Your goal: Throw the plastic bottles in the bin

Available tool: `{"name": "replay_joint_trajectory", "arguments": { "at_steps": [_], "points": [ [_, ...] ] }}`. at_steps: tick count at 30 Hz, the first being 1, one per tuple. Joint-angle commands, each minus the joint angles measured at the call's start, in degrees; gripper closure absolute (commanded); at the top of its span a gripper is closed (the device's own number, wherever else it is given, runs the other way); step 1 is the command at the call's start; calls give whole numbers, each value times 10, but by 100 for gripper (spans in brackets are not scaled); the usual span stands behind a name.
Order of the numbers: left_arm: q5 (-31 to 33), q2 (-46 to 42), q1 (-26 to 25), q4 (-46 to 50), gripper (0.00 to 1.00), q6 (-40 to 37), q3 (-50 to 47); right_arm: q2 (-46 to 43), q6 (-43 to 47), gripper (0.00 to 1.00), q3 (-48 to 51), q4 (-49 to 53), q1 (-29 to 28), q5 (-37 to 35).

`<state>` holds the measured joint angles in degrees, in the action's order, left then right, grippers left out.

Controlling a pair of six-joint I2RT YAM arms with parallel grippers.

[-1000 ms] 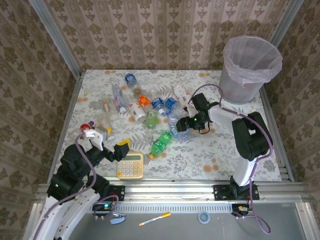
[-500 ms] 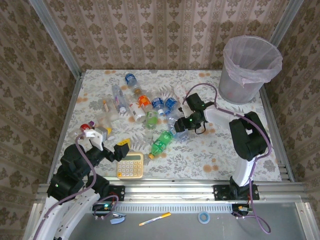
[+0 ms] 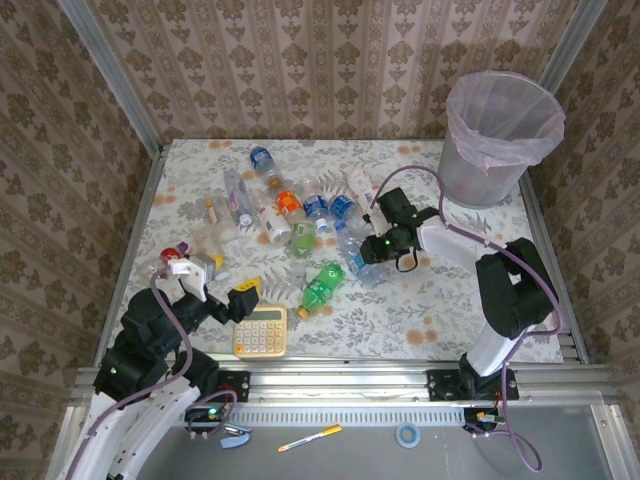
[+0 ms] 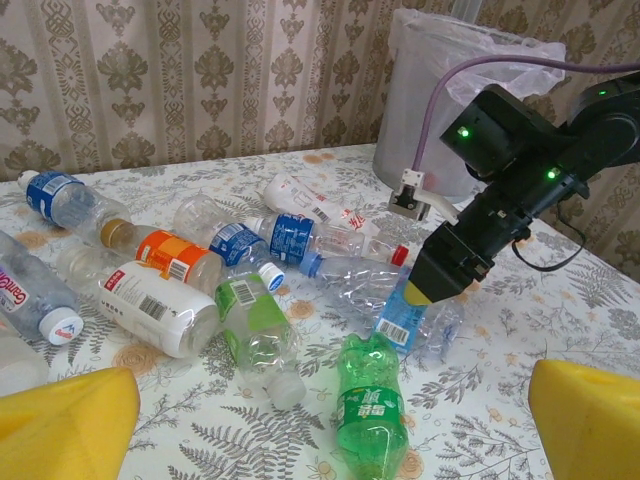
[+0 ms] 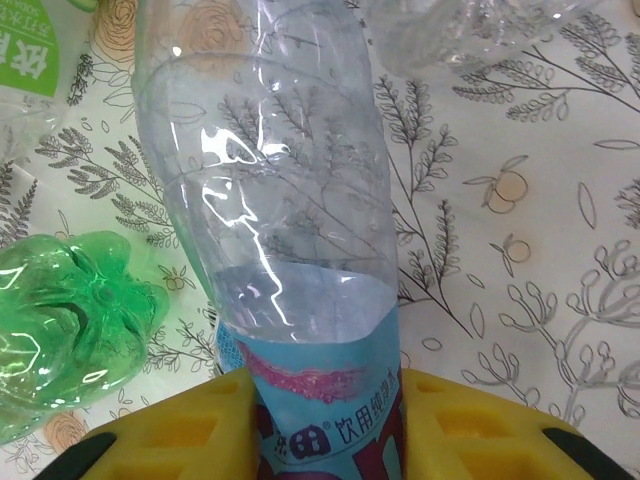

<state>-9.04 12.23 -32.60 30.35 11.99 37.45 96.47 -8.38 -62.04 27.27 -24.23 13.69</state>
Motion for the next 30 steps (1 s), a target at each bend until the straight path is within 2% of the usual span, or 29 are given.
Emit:
{"name": "replay_joint_trajectory", "arguments": {
  "at_steps": [1, 9, 20, 25, 30],
  "points": [
    [3, -9, -3, -7, 0, -8, -3, -30, -11, 76, 11, 20, 0, -17],
    [3, -9, -3, -7, 0, -8, -3, -92, -15, 83, 26, 32, 0, -29],
    [5, -9, -3, -7, 0, -8, -3, -228, -18, 90, 34, 58, 0, -47],
    [1, -9, -3, -9, 0, -9, -3, -305, -26, 93, 30, 43, 1, -87],
    [-31, -9, -3, -25, 0, -7, -9, -389, -25, 96, 36, 3, 4, -136]
  ]
}}
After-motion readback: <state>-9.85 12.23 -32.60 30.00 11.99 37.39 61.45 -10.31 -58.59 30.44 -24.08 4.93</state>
